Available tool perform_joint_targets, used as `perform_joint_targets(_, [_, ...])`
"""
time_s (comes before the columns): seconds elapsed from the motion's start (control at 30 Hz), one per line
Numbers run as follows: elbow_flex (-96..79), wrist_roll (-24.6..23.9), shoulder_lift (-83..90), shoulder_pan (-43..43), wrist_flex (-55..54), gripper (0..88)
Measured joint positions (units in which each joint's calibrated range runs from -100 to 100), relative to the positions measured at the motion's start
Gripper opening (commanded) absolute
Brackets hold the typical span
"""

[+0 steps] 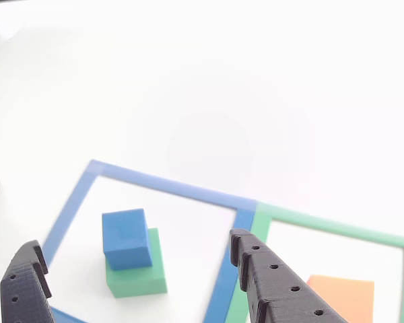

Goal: Tower of hanoi

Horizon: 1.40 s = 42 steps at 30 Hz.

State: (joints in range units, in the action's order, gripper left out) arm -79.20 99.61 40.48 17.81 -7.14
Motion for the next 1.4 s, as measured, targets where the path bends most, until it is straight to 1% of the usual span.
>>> perform_joint_targets(0.1, [0.00, 0.00, -6.75, 0.00, -7.95, 32.7])
perform_joint_targets(0.37, [0.09, 0.00, -22.96, 0.82, -24.00, 32.8])
perform_joint_targets(0.6, [4.79, 0.00, -36.56, 2.62, -34.35, 32.8])
perform_joint_targets(0.73, [8.44, 0.39, -42.30, 3.03, -36.36, 32.6])
perform_joint_targets(1.07, [13.93, 0.39, -49.64, 3.77, -37.16, 31.6])
perform_joint_targets(1.4, [15.84, 0.00, -51.08, 4.67, -37.40, 28.5])
